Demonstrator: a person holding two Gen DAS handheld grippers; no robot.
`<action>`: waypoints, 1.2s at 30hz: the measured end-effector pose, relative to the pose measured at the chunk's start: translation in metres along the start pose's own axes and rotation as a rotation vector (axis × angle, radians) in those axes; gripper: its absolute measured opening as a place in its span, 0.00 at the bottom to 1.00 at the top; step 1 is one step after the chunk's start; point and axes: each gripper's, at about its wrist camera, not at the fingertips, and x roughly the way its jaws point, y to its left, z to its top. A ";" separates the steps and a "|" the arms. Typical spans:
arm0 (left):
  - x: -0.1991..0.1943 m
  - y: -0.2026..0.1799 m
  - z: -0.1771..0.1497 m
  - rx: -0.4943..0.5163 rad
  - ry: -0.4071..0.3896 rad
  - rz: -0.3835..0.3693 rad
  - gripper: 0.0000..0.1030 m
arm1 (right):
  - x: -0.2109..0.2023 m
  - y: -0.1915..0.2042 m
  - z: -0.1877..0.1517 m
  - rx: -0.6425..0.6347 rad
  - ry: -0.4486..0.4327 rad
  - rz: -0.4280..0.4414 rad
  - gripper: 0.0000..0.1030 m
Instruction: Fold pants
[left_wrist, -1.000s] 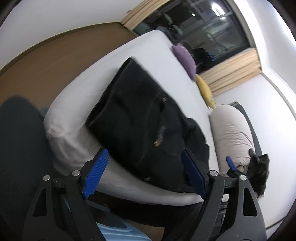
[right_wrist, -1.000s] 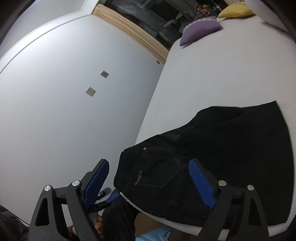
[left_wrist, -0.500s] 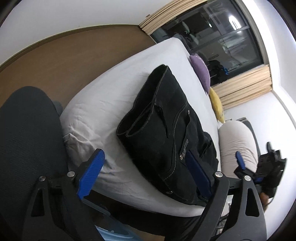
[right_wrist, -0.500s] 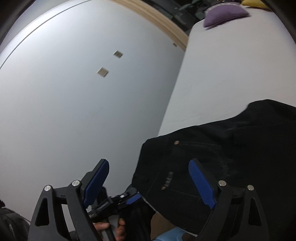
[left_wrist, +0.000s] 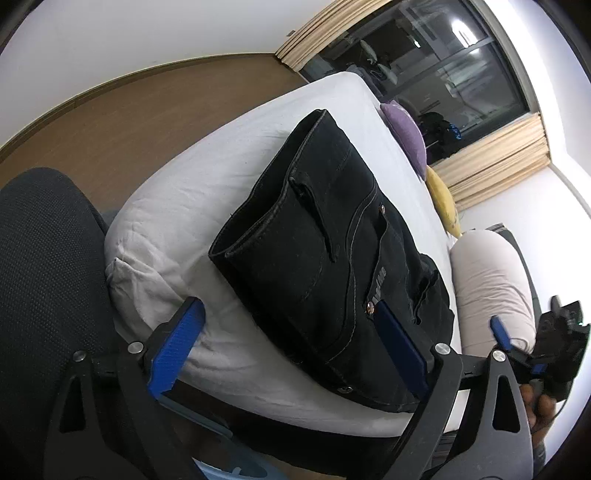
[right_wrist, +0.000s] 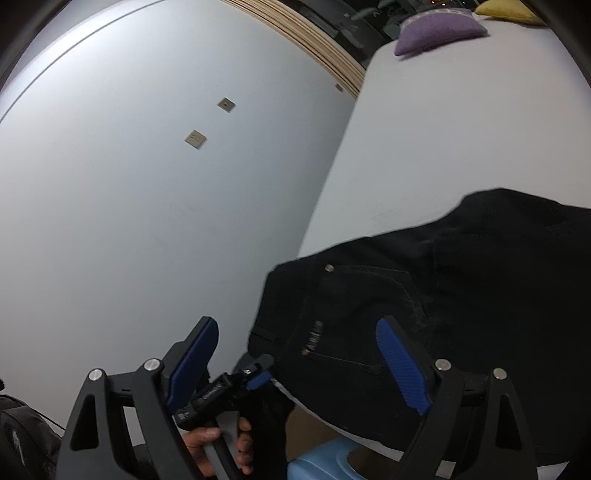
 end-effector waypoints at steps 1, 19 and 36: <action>0.000 0.002 0.000 -0.019 -0.001 -0.008 0.91 | 0.004 -0.003 0.000 0.006 0.010 -0.005 0.83; 0.006 0.024 0.023 -0.236 -0.028 -0.113 0.92 | 0.041 0.002 0.005 -0.021 0.110 -0.024 0.75; 0.027 0.016 0.044 -0.308 0.045 -0.088 0.64 | 0.057 -0.011 0.022 -0.076 0.165 -0.040 0.73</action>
